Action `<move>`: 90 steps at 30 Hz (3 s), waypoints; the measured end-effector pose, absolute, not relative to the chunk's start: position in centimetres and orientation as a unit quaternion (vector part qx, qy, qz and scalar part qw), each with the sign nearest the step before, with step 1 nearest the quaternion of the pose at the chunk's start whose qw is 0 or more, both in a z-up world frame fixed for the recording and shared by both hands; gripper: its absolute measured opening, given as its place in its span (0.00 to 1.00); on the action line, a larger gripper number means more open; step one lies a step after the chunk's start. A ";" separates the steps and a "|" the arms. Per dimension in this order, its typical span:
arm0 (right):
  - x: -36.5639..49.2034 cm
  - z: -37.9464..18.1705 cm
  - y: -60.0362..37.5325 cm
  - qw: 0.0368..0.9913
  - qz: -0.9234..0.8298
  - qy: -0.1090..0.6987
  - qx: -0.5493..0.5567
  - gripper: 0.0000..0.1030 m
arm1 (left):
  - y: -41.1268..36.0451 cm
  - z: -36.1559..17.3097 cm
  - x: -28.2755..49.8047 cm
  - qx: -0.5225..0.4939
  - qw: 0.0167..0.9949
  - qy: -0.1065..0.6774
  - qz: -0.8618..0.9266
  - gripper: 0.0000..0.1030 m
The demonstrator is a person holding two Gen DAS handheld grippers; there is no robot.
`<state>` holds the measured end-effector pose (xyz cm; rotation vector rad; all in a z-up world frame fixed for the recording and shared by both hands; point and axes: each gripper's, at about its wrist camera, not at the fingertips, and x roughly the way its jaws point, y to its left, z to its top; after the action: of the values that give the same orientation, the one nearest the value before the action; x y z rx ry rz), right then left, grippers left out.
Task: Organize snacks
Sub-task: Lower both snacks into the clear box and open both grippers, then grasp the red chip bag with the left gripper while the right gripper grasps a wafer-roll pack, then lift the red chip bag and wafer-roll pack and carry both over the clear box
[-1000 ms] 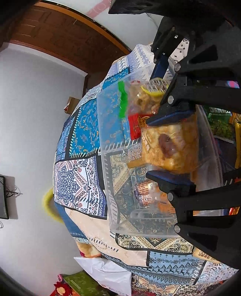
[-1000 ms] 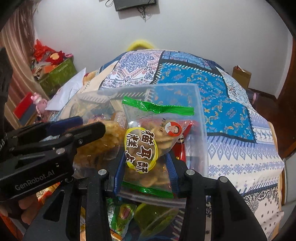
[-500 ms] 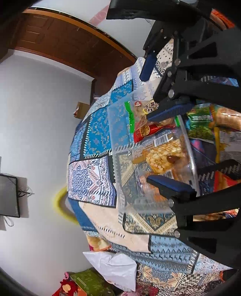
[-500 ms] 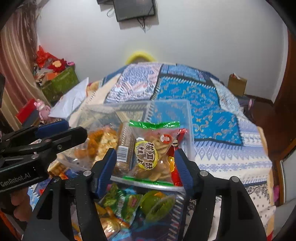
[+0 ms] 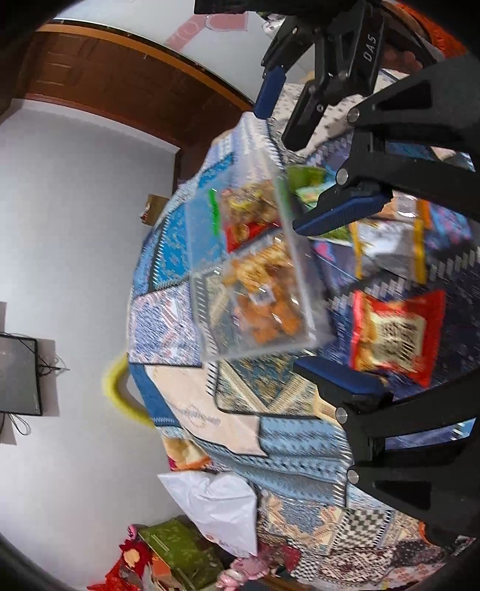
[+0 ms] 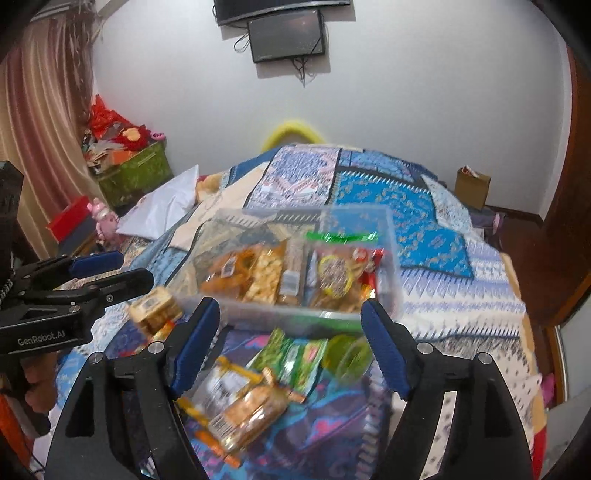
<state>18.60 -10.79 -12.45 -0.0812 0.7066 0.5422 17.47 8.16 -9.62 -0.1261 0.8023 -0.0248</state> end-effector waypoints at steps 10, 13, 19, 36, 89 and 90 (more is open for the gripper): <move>16.7 -18.7 -8.5 0.873 0.252 0.416 -0.036 0.74 | 10.8 -15.1 14.2 -0.083 0.893 0.442 0.004 0.65; 16.8 -20.1 -7.7 0.866 0.249 0.432 -0.038 0.74 | 11.0 -16.6 13.8 -0.087 0.886 0.454 0.000 0.65; 17.0 -21.2 -7.4 0.860 0.245 0.446 -0.038 0.74 | 10.6 -18.6 14.3 -0.087 0.877 0.472 -0.014 0.65; 17.0 -22.2 -11.3 0.854 0.245 0.459 -0.005 0.35 | 10.9 -22.3 17.6 -0.096 0.863 0.497 0.002 0.70; 25.4 -11.1 -6.8 0.912 0.271 0.309 -0.017 0.21 | 10.2 -10.0 25.6 -0.112 0.929 0.352 0.015 0.62; 25.9 -11.3 -6.6 0.911 0.270 0.310 -0.019 0.21 | 10.1 -10.3 26.2 -0.112 0.928 0.356 0.016 0.62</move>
<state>25.93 -6.57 -11.32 -0.0384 0.6399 0.5561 26.16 10.15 -10.33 -0.2304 0.7294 0.0332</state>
